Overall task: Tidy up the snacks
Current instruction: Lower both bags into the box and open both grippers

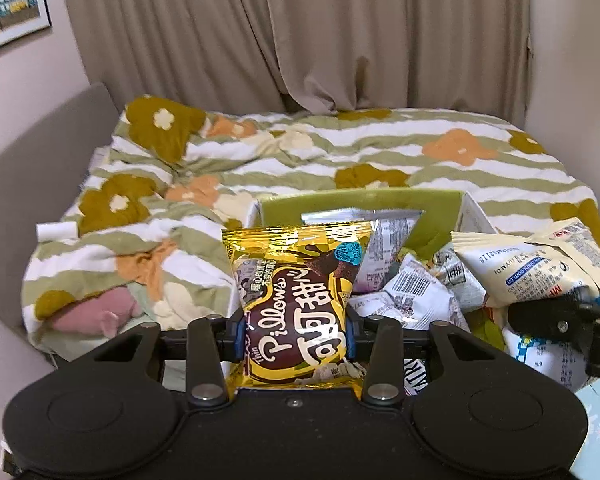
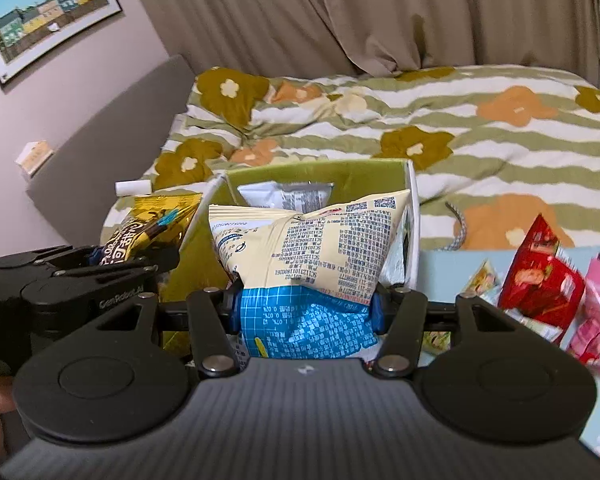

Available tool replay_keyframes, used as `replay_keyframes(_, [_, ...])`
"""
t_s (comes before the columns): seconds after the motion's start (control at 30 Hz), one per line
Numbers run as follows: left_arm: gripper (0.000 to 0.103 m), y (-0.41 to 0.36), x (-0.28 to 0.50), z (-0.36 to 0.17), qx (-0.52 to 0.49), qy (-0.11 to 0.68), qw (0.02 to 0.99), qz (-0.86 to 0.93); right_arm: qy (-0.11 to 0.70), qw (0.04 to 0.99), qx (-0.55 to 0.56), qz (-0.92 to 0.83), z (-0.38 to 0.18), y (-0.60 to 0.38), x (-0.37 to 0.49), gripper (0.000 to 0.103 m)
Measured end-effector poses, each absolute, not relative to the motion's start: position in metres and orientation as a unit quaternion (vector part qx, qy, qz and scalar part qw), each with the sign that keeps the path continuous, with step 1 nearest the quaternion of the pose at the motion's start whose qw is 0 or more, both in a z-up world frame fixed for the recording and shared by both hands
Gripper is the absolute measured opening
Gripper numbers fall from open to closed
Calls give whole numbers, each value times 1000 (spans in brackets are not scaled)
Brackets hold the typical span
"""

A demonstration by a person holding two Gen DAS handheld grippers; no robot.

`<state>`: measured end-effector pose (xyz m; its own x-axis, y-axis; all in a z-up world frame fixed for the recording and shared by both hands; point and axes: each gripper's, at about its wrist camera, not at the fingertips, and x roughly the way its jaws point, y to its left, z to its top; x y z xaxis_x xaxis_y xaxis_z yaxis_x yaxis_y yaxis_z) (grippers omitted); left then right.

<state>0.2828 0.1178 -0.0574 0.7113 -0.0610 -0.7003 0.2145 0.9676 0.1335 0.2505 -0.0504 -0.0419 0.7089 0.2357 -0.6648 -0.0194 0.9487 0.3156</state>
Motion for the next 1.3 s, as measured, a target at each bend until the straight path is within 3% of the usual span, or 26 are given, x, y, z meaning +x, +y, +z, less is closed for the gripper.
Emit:
replay_keyframes(0.03, [75, 120, 286, -60, 99, 378, 917, -80, 377, 912, 146, 65, -44, -48, 251, 70])
replay_keyframes(0.1, [101, 122, 283, -62, 94, 372, 919, -87, 381, 911, 147, 57, -47, -45, 251, 70])
replay_keyframes(0.13, [103, 122, 278, -61, 97, 362, 923, -87, 383, 911, 146, 54, -48, -44, 250, 70])
replay_keyframes(0.7, [103, 142, 231, -52, 70, 370, 924, -59, 384, 908, 145, 83, -47, -47, 241, 70])
replay_keyframes(0.77, [103, 144, 229, -53, 70, 370, 925, -55, 380, 910, 147, 84, -51, -42, 240, 73])
replay_keyframes(0.87, [103, 149, 225, -55, 74, 372, 924, -51, 377, 909, 156, 83, -60, -38, 238, 103])
replay_keyframes(1.3, [103, 153, 214, -57, 75, 375, 921, -69, 367, 921, 123, 45, -67, -30, 219, 103])
